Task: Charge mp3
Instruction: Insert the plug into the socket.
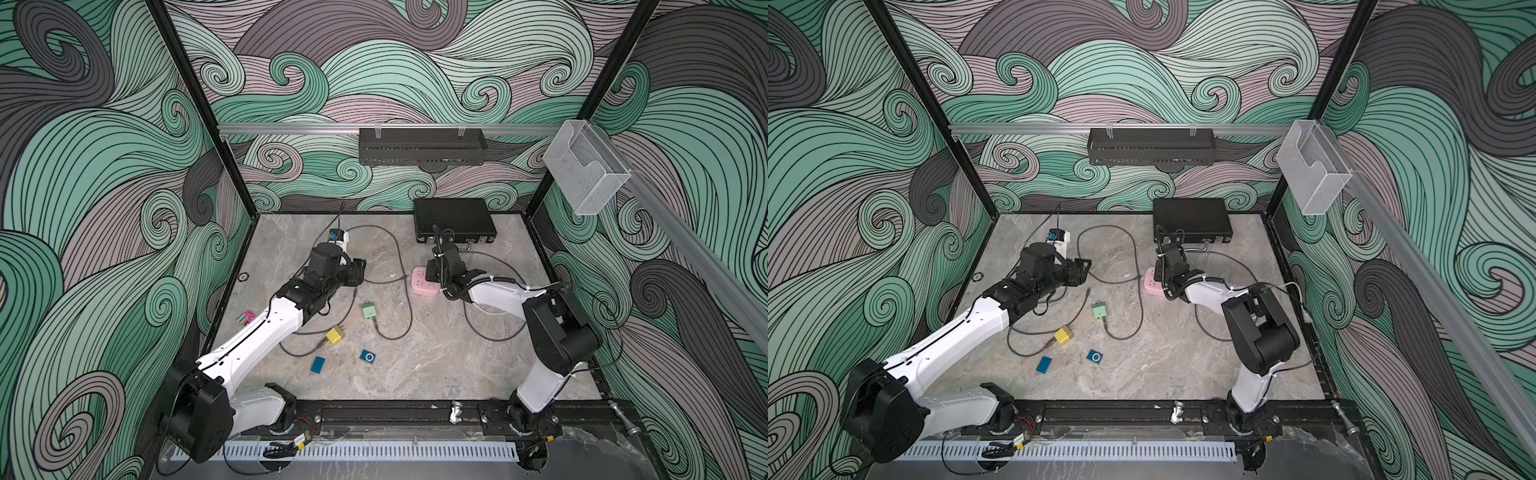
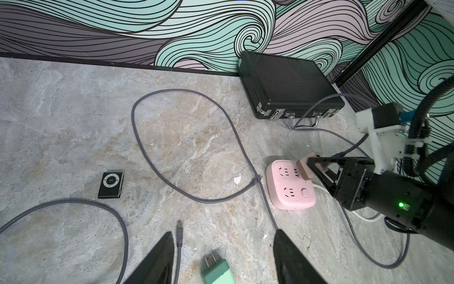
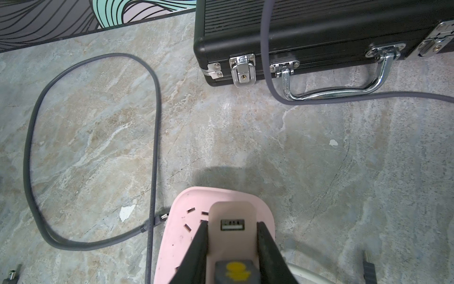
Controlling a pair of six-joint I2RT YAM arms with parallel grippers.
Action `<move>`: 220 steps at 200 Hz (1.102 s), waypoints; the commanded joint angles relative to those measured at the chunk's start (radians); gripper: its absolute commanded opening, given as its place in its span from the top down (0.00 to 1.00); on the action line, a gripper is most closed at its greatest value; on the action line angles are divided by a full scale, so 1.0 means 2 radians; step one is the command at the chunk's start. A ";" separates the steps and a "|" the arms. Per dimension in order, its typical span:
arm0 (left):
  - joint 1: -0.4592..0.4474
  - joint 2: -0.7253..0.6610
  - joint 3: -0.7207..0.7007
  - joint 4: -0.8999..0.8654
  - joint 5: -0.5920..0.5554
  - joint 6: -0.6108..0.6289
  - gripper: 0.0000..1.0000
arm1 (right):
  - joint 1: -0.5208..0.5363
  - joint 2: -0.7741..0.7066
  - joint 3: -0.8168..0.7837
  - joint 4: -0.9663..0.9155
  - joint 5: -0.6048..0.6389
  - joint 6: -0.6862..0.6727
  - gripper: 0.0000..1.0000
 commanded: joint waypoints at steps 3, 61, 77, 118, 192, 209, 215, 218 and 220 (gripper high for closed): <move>0.005 0.006 0.003 0.005 0.006 0.004 0.38 | 0.002 -0.001 -0.002 0.018 0.015 0.029 1.00; 0.006 0.007 0.001 0.006 0.007 0.005 0.38 | 0.002 0.009 -0.002 0.021 0.019 0.043 1.00; 0.006 0.006 0.000 0.004 0.007 0.007 0.38 | 0.005 0.009 -0.002 0.015 0.018 0.038 1.00; 0.006 0.005 0.000 0.004 0.006 0.005 0.38 | 0.012 0.008 -0.002 -0.001 0.022 0.028 1.00; 0.006 0.007 -0.002 0.004 0.004 0.005 0.38 | 0.011 0.011 0.002 -0.013 0.064 0.023 1.00; 0.006 0.009 -0.002 0.004 0.004 0.005 0.38 | 0.012 0.015 0.007 -0.011 0.064 0.021 1.00; 0.006 0.010 -0.002 0.005 0.004 0.005 0.38 | 0.012 0.018 0.009 -0.012 0.061 0.022 1.00; 0.006 0.010 -0.002 0.005 0.004 0.005 0.38 | 0.012 0.019 0.011 -0.011 0.060 0.022 1.00; 0.006 0.010 -0.001 0.005 0.004 0.005 0.38 | 0.011 0.019 0.011 -0.011 0.059 0.022 1.00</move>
